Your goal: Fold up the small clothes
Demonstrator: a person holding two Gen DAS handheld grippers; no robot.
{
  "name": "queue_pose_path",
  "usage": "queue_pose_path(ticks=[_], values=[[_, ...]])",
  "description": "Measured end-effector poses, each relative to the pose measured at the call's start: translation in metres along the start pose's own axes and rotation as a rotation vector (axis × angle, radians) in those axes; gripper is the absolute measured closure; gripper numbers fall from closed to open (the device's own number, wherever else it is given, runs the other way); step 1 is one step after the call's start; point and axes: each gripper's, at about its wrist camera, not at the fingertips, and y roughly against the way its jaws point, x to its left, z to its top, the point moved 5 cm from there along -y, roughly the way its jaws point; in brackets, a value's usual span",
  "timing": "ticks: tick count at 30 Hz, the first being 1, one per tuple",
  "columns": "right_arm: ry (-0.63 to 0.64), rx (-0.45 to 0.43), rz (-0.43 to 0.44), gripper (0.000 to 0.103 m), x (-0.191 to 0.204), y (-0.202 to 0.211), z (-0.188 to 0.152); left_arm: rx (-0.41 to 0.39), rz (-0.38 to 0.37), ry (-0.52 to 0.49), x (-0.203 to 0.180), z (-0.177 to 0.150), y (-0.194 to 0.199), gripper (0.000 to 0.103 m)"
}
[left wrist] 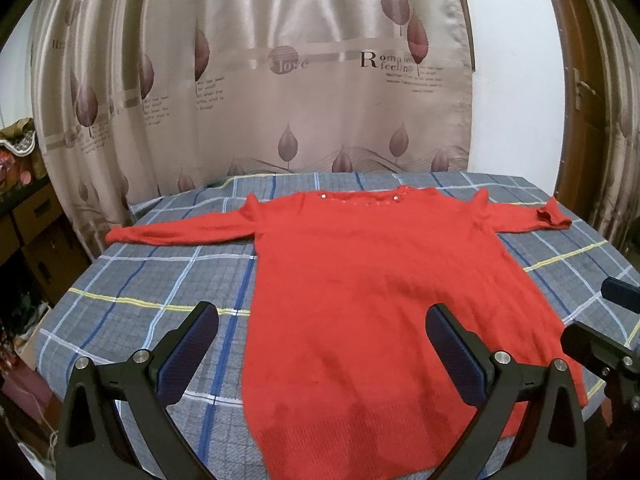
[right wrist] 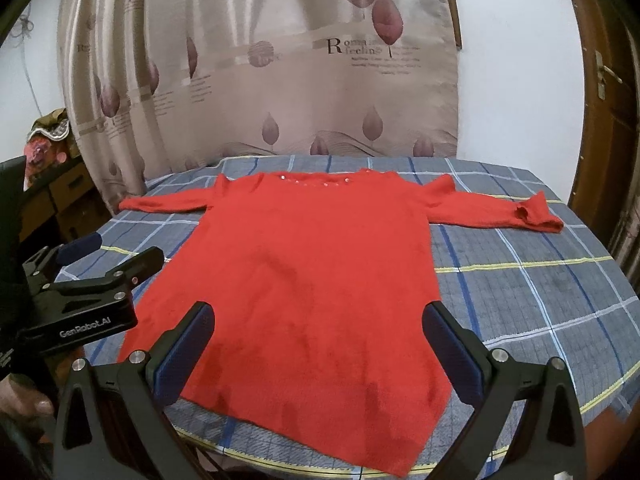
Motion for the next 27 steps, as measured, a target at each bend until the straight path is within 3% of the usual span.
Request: queue_pose_path(ticks=[27], values=[[0.011, 0.044, 0.057, 0.000, 0.005, -0.014, 0.001, 0.070, 0.019, -0.005, 0.004, 0.003, -0.016, 0.000]])
